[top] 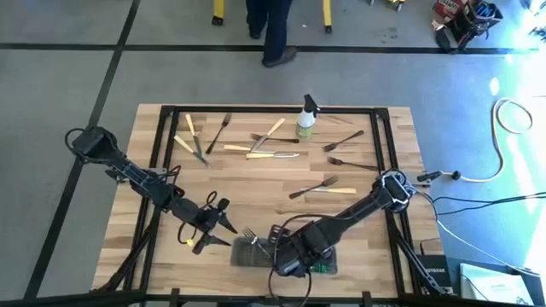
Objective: Sort silverware
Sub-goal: Adjust the green spoon to its right position
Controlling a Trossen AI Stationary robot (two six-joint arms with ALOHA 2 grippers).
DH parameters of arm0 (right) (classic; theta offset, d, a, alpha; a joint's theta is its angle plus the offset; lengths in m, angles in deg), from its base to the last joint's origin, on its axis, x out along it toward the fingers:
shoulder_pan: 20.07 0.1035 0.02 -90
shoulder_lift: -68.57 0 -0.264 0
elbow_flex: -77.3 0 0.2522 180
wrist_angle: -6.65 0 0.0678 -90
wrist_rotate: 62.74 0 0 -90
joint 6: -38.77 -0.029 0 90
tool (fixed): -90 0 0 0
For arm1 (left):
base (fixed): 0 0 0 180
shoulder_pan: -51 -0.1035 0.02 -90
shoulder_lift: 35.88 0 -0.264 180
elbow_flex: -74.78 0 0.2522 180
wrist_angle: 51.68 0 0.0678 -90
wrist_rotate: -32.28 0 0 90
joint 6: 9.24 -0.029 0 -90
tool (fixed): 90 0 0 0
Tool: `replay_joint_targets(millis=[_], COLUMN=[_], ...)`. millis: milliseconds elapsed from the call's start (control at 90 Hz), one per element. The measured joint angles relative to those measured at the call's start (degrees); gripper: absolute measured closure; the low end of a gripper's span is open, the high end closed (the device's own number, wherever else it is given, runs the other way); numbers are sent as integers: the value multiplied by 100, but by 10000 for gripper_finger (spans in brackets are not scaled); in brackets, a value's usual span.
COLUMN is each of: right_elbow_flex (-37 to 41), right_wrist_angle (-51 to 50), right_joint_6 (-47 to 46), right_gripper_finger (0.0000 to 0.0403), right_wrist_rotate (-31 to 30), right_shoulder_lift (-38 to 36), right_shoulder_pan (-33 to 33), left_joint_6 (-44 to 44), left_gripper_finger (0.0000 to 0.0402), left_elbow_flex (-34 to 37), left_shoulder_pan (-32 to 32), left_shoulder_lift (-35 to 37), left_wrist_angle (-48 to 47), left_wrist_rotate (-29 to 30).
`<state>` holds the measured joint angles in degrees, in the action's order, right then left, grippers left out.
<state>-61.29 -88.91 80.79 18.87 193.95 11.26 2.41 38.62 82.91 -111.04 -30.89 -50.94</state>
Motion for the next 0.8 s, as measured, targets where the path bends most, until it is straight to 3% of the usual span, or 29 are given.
replay_joint_targets(millis=[144,222,544,678,800], right_elbow_flex=[-49,-304,-768,-759,-680], right_wrist_angle=[62,-133,-370,-853,-642], right_joint_6=[43,-190,-3418,-3747,-4002], right_gripper_finger=[153,154,197,212,226], right_wrist_rotate=[-500,-461,2419,2675,2881], right_shoulder_lift=[-19,-60,-103,-103,-103], right_shoulder_pan=[13,-11,-970,-984,-904], left_joint_6=[18,18,23,6,-29], left_gripper_finger=[215,215,215,215,215], left_elbow_flex=[0,0,2,2,2], left_shoulder_pan=[3,3,3,3,3], left_shoulder_lift=[0,0,0,0,0], left_wrist_angle=[-2,-13,35,33,-26], left_wrist_rotate=[-16,-17,-17,-17,-17])
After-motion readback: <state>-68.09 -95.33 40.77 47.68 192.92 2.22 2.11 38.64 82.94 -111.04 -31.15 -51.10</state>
